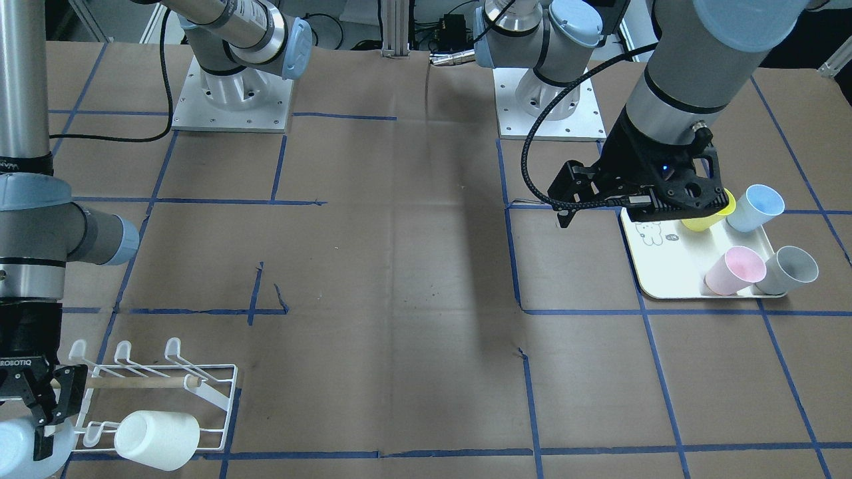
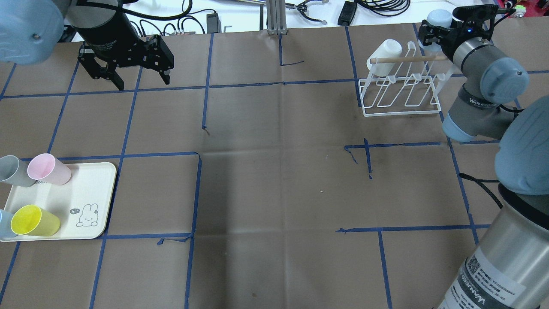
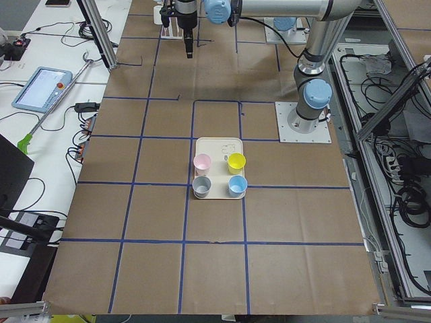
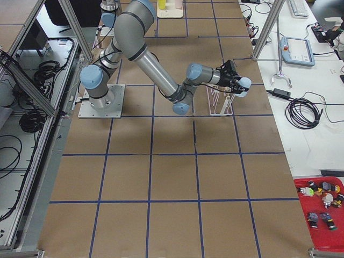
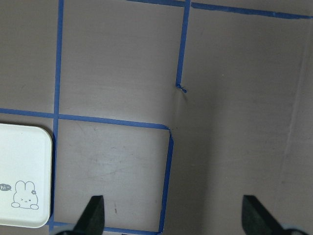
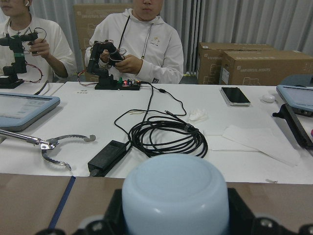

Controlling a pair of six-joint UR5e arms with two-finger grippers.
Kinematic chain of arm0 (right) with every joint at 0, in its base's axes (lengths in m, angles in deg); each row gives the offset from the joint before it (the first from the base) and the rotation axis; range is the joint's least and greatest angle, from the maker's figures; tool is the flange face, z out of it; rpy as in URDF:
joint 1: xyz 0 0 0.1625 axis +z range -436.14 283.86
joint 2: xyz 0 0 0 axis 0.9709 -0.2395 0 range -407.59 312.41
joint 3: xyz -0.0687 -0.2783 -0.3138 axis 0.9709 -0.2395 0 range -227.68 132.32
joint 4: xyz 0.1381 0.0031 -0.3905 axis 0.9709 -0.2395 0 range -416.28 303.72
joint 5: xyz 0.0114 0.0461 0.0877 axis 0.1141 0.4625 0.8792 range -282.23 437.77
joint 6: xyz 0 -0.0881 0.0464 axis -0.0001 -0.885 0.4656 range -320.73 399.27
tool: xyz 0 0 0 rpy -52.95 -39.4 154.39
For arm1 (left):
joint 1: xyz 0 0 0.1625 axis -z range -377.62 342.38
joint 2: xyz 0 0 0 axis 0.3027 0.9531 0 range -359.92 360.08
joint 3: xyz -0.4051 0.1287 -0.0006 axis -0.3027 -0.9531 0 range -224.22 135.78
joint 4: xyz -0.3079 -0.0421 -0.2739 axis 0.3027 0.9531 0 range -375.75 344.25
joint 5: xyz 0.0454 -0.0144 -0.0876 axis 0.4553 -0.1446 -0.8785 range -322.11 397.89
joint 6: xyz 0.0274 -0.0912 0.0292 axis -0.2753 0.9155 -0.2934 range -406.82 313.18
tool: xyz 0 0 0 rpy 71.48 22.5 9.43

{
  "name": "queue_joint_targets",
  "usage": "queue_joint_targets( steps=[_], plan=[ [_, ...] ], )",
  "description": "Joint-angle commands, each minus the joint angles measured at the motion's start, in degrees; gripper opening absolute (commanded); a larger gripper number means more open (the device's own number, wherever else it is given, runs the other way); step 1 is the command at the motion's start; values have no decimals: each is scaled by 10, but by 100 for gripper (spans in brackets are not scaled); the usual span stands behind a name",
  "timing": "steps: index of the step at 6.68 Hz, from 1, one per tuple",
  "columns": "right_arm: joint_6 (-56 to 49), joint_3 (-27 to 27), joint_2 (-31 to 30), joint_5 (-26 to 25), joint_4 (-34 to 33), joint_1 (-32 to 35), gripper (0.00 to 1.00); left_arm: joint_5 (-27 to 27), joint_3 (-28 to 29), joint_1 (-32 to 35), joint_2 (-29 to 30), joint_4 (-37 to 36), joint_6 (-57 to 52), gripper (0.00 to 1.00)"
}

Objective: Transfer IKEA cup to right arm and place on rack

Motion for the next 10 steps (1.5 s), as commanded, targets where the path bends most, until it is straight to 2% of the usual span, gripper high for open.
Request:
queue_joint_targets(
  steps=[1,2,3,4,6,7,8,10],
  plan=[
    [-2,9,-1,-2,1,0,18,0,-1,0,0,0,0,99],
    [-2,10,-2,-6,1,-1,43,0,-1,0,-1,0,0,99],
    [-1,10,-3,-5,1,-1,81,0,-1,0,-1,0,0,99],
    [8,11,-3,-3,2,-1,99,-1,-1,0,-2,0,0,99],
    [8,10,-9,-4,29,-1,100,-1,-1,0,-2,0,1,99],
    [8,8,-40,-4,93,0,100,0,-1,0,-1,0,1,99],
    [8,5,-84,-7,203,1,100,-1,-1,0,-1,0,1,99],
    [4,3,-164,-9,320,3,100,-1,-1,0,-1,0,1,99]
  ],
)
